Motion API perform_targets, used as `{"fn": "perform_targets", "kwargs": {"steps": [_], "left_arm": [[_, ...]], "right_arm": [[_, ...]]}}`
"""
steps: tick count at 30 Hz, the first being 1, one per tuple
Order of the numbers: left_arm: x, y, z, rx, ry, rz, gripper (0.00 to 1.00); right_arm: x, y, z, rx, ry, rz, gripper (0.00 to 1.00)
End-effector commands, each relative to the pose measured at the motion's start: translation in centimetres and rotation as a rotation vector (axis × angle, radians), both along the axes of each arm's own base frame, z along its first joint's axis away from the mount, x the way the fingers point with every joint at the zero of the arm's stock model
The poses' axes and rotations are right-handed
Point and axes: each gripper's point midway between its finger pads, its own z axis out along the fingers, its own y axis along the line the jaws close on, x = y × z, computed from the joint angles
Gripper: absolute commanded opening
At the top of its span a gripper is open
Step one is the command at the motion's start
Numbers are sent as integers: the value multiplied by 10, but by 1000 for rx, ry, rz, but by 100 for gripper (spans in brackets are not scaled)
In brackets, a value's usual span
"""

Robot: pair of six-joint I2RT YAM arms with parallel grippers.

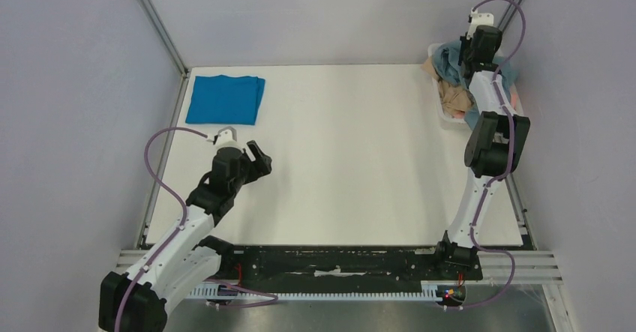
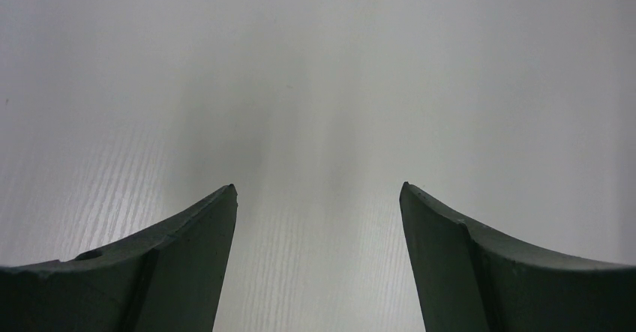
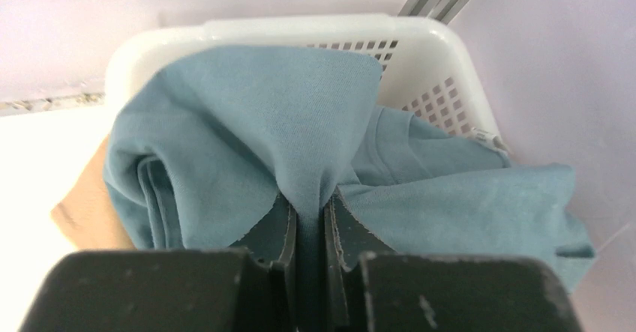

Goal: Fold and stack the t-shirts
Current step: Grab crumpled tshirt from bin with the right arm, then move the tshirt to the center of the board

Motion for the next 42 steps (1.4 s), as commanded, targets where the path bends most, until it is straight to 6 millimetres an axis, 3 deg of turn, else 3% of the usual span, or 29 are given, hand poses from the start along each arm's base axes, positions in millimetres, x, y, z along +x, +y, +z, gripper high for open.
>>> {"fn": "perform_targets", "kwargs": {"steps": [1, 5, 10, 17, 21, 24, 26, 30, 31, 32, 35, 36, 37, 42], "left_arm": [[6, 0, 27, -22, -86, 11, 85], [1, -2, 33, -43, -101, -4, 85], [-7, 1, 39, -65, -124, 5, 86], [-16, 11, 53, -74, -143, 54, 86], [-24, 23, 57, -73, -142, 112, 85], [-28, 25, 61, -93, -152, 126, 86], [-32, 26, 61, -109, -149, 135, 86], [-39, 25, 50, -128, -96, 143, 86], [-41, 25, 44, -127, -72, 149, 86], [-42, 26, 39, -122, -49, 156, 86], [-47, 27, 24, -106, 27, 165, 86], [-48, 24, 19, -109, 46, 157, 86], [-49, 20, 15, -120, 65, 141, 86], [-57, -8, -12, -178, 180, 24, 86]], "right_arm": [[-19, 34, 188, 23, -395, 74, 0], [-59, 100, 263, 43, -512, 211, 0], [-113, 199, 323, 70, -597, 393, 0], [-186, 314, 361, 220, -650, 674, 0], [-221, 347, 359, 297, -628, 783, 0], [-224, 351, 309, 348, -502, 770, 3], [-223, 349, 253, 361, -381, 735, 5], [-230, 346, 108, 417, -135, 658, 12], [-230, 344, 81, 422, -98, 634, 18], [-231, 341, 50, 411, -44, 611, 28], [-228, 320, -6, 317, 105, 493, 84], [-226, 310, -13, 282, 130, 440, 95], [-225, 300, -16, 252, 146, 393, 98], [-241, 264, 4, 221, 66, 240, 98]]}}
